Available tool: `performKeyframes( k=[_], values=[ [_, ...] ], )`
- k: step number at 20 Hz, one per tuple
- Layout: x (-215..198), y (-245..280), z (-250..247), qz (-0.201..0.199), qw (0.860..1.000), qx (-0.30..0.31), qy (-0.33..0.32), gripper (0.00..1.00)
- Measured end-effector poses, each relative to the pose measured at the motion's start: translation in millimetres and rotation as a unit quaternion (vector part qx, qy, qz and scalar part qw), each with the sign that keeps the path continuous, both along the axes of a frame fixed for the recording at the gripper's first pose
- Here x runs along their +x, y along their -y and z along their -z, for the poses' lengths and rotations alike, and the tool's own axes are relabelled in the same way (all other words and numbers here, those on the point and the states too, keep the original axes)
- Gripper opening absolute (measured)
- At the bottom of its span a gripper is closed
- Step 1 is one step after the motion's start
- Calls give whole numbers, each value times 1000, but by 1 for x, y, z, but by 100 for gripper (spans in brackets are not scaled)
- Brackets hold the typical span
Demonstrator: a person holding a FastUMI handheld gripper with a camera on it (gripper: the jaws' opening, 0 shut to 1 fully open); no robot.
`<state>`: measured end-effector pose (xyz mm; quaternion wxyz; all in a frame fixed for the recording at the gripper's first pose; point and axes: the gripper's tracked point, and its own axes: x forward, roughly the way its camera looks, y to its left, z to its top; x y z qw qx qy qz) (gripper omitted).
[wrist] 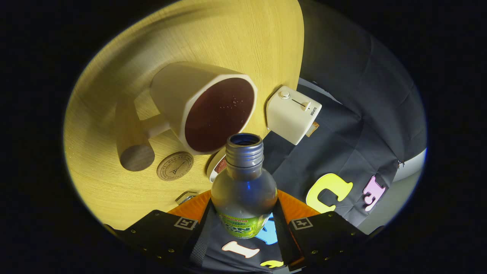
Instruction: Take the bottle from table, then pour the juice into the cup, finally place the bottle on the coaster
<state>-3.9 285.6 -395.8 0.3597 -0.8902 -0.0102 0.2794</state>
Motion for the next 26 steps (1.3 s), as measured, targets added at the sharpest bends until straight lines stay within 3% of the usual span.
performKeyframes(
  k=[5, 10, 23, 26],
  values=[
    [2, 4, -3, 12, 999, 36, -6, 74],
    [5, 8, -14, 49, 993, 108, -18, 74],
    [12, 34, -22, 133, 951, 275, -59, 74],
    [15, 42, -26, 154, 933, 319, -64, 75]
  ],
)
